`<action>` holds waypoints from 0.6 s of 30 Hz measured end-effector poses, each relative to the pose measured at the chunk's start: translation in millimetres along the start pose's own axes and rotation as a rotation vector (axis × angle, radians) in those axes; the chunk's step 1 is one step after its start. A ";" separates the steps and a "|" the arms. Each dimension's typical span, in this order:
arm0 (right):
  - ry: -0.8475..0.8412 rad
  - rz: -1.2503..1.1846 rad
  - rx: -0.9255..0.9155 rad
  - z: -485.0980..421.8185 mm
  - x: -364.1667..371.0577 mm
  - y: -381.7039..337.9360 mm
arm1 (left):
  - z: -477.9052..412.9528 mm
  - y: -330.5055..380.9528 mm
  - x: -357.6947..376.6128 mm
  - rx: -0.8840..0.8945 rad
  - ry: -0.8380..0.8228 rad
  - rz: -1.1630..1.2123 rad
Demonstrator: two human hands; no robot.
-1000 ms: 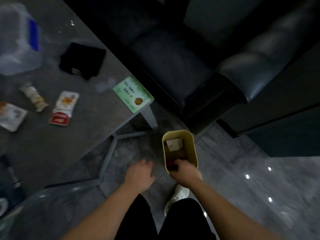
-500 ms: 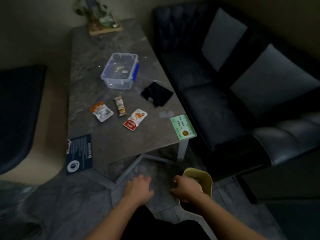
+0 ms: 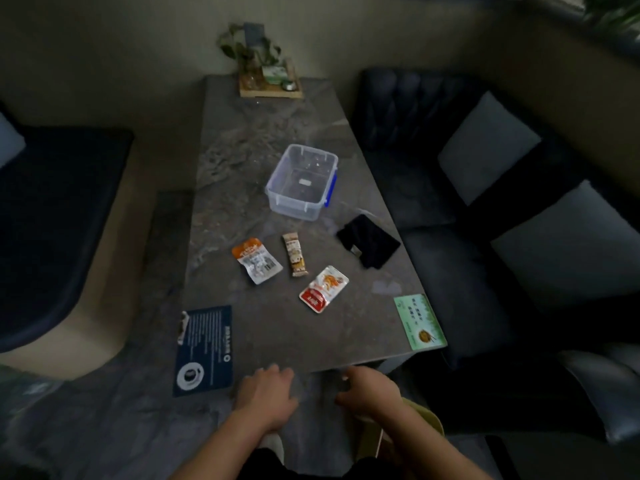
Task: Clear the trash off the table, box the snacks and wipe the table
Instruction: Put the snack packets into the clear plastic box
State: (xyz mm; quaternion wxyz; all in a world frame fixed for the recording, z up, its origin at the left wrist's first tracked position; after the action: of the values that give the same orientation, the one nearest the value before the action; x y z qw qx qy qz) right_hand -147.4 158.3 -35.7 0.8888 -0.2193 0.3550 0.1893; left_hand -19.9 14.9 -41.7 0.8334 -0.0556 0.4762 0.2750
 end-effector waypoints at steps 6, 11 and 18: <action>0.072 0.005 -0.016 -38.4 -37.0 -22.4 | -22.9 -24.2 -32.2 -0.019 0.039 0.046; 0.151 -0.038 -0.060 -74.5 -68.6 -29.9 | -51.5 -33.7 -58.0 -0.062 0.069 0.058; 0.199 -0.005 -0.195 -135.0 -113.1 -34.9 | -100.9 -35.6 -98.2 -0.181 0.153 0.129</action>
State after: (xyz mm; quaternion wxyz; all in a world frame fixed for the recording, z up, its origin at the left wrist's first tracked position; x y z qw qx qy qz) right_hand -280.7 38.1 -34.0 0.8241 -0.3232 0.4209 0.1980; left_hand -117.6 -90.6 -21.3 0.7668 -0.1208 0.5143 0.3647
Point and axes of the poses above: each hand's wrist, its own z-axis away from the middle knuckle, its own x-axis out of the palm, y = z × x, the point moved 6 cm from there along -z, towards the middle knuckle, and after that the axes turned 1 degree about y, right-handed, at the moved point
